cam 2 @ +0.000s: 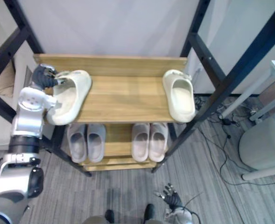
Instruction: Organize the slippers on the shoe rack
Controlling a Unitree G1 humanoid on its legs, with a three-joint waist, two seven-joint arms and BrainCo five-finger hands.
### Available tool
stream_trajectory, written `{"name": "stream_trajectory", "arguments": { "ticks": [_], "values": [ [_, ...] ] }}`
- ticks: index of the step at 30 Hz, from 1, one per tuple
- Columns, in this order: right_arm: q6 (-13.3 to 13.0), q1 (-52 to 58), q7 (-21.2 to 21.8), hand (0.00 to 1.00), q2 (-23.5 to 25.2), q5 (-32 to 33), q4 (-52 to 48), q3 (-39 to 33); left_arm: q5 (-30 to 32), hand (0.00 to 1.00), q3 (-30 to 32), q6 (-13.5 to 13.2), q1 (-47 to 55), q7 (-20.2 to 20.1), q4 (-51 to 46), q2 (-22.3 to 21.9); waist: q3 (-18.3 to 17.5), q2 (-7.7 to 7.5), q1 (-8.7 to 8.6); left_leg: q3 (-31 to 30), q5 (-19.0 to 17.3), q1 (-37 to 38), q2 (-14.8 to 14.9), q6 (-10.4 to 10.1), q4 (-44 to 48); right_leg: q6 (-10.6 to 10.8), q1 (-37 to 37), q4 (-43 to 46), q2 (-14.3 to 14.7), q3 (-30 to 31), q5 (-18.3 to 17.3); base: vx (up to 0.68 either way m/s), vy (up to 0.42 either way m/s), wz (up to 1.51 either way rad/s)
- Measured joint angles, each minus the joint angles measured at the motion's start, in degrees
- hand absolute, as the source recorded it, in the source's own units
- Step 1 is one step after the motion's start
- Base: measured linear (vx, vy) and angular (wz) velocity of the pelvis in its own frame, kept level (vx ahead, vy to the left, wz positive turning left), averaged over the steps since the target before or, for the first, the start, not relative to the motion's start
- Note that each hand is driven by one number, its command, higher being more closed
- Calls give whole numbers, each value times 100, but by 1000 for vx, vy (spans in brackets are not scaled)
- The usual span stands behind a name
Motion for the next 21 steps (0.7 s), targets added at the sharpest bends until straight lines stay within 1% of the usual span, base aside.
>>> {"name": "stream_trajectory", "arguments": {
  "ticks": [5,11,14,18,21],
  "values": [
    [50,-30,0,0,0,4,22,-1,-289,100,-403,13,257,120,-498,-554,47,65,-2,-50,0,101,-16,1,-29,0,137,-48,-3,-54,-1,-8,-7,5],
    [139,-74,-7,0,0,6,53,1,-339,100,-913,43,256,127,-754,-1136,90,134,-37,-74,5,105,-33,5,-39,0,142,-58,-5,-60,-1,0,0,0],
    [177,-78,-43,0,0,9,55,1,-337,100,-1067,125,211,180,-768,-1271,90,136,-87,-85,11,105,-42,12,-41,0,145,-59,-8,-67,-1,0,0,0],
    [218,-66,-77,0,1,36,104,5,-334,100,-1069,167,105,244,-735,-1381,89,136,-176,-104,26,102,-61,33,-46,1,148,-58,-23,-79,-1,-15,-3,1],
    [229,-45,-107,0,1,46,114,7,-325,100,-1053,231,-154,367,-412,-1402,89,135,-198,-106,36,99,-76,48,-48,5,143,-54,-41,-80,2,-40,-5,2]
  ]
}}
